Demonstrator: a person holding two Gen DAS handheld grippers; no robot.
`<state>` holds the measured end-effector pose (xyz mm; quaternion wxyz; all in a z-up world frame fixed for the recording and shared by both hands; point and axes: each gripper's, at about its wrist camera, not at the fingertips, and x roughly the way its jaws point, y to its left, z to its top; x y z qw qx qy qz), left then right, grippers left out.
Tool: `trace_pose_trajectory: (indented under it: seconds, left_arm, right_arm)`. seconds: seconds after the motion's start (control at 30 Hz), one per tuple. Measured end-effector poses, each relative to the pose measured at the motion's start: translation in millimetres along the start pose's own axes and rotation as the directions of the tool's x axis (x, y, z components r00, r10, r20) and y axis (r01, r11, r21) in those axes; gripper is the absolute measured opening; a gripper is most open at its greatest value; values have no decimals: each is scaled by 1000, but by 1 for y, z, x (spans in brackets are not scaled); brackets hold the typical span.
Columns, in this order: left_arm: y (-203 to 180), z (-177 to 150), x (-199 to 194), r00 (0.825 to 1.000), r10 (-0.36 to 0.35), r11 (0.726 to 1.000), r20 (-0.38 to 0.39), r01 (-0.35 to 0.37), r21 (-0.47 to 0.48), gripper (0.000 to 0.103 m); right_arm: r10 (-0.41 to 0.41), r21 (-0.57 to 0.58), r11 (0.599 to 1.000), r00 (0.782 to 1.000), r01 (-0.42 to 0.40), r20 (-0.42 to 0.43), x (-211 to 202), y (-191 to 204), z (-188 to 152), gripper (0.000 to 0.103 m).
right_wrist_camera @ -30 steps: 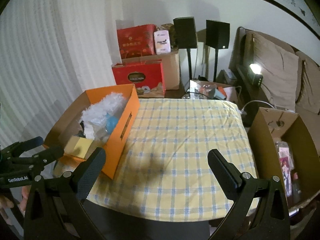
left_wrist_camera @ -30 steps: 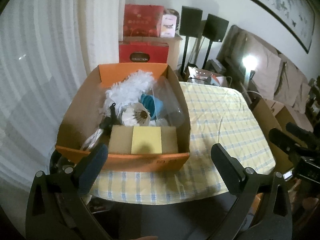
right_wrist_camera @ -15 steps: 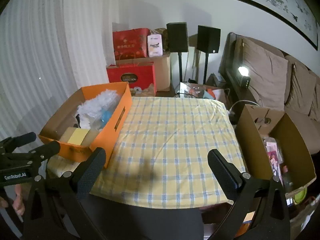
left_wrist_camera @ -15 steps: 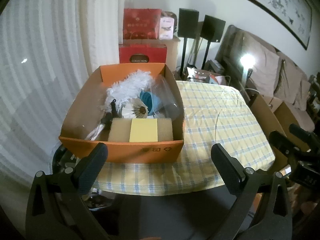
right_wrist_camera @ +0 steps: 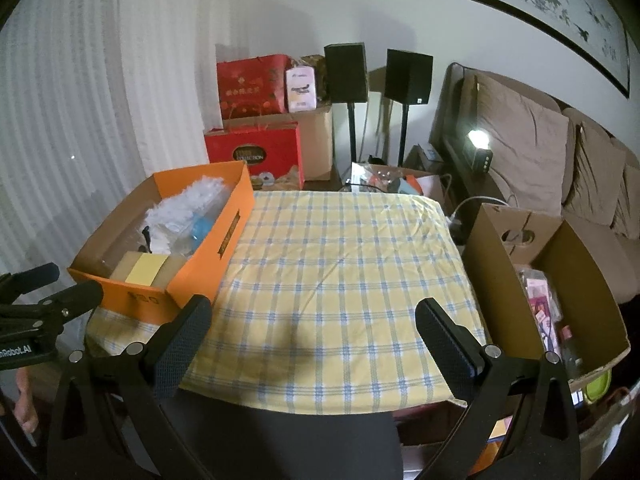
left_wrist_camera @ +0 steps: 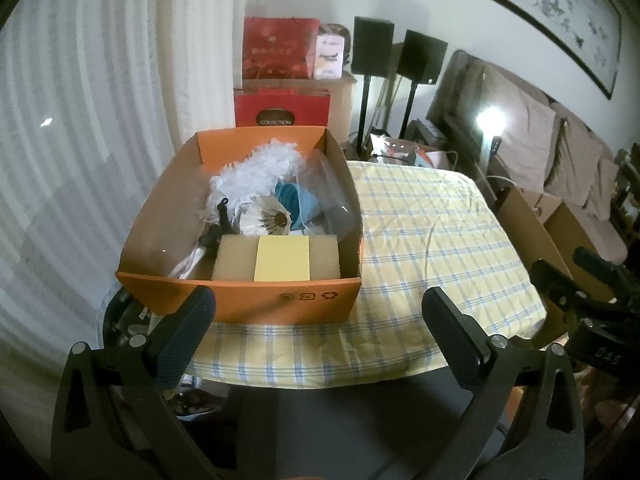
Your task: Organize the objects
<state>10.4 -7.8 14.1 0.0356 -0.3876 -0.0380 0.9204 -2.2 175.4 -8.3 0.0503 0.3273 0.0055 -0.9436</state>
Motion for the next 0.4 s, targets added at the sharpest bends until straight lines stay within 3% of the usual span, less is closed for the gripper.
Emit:
trace_pose_trajectory:
  seconds: [0.4]
  left_arm:
    - [-2,2,0,1000,9,1000,1,-9,-1,103]
  right_arm:
    - [2,2,1000,1000,-2,13,-3,3,2,103]
